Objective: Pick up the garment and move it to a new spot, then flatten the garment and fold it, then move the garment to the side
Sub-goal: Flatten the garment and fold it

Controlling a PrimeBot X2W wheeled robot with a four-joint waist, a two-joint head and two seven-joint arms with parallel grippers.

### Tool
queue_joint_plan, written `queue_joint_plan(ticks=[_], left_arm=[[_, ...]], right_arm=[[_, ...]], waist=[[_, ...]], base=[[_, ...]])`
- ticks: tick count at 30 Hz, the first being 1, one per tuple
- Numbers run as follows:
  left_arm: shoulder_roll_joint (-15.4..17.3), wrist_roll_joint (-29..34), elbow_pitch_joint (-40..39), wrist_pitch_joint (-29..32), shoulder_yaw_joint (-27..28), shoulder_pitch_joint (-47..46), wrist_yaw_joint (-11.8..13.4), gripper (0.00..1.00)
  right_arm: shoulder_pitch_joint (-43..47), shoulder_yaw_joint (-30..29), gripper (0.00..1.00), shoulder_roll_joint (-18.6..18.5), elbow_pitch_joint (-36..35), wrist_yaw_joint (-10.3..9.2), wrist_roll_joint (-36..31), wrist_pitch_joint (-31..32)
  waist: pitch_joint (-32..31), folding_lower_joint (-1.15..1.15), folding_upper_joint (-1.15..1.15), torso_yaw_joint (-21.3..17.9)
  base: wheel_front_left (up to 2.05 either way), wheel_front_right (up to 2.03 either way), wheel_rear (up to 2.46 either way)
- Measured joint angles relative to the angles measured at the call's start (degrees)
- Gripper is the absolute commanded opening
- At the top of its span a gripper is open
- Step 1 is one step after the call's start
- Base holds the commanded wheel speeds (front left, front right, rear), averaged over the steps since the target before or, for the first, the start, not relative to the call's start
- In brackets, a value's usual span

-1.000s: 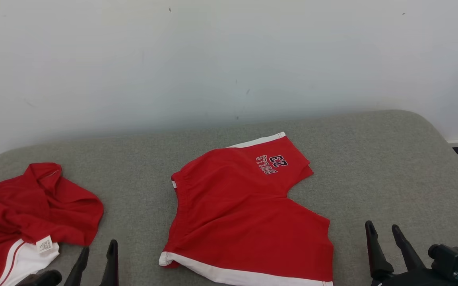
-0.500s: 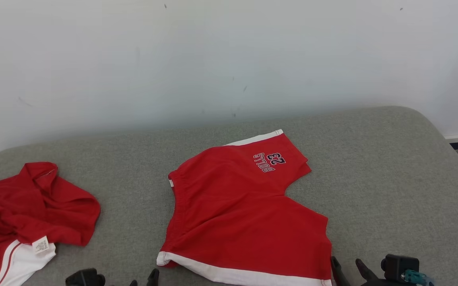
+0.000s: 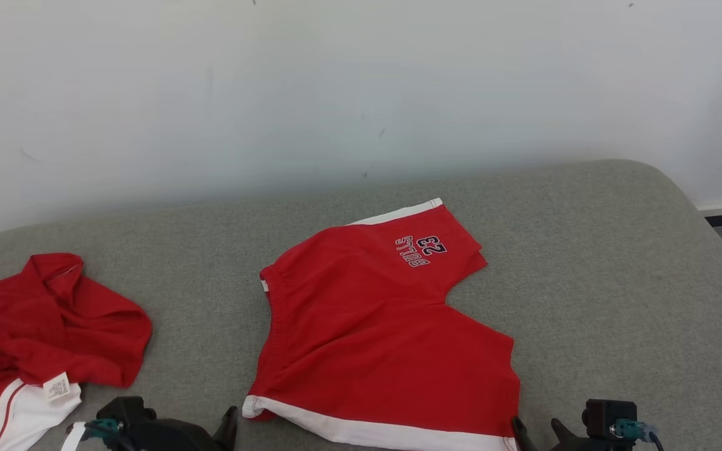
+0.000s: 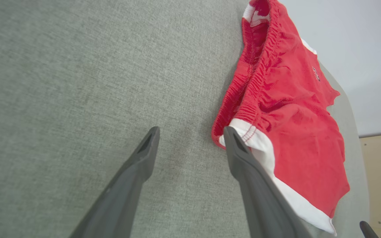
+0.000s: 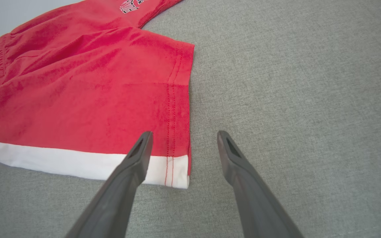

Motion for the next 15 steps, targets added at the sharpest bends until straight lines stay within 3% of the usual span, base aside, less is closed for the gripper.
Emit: queue_joint_plan(ticks=[6,15], left_arm=[[0.01,-0.2,2.29,1.0,-1.62,-1.7,0.0,1.0],[0.01,-4.15,5.55,0.46,-8.38,-5.25,0.0,1.0]], right_arm=[[-0.82,-0.87,1.0,0.51,1.74,0.0,-0.88,1.22],[-3.08,-0.57,1.0,0.91,4.06,0.0,-1.57,3.53]], waist=[[0.51,0.0,0.0,-0.7],[1.61,0.0,0.0,-0.64]], base=[[0.0,0.0,0.0],[0.0,0.0,0.0]])
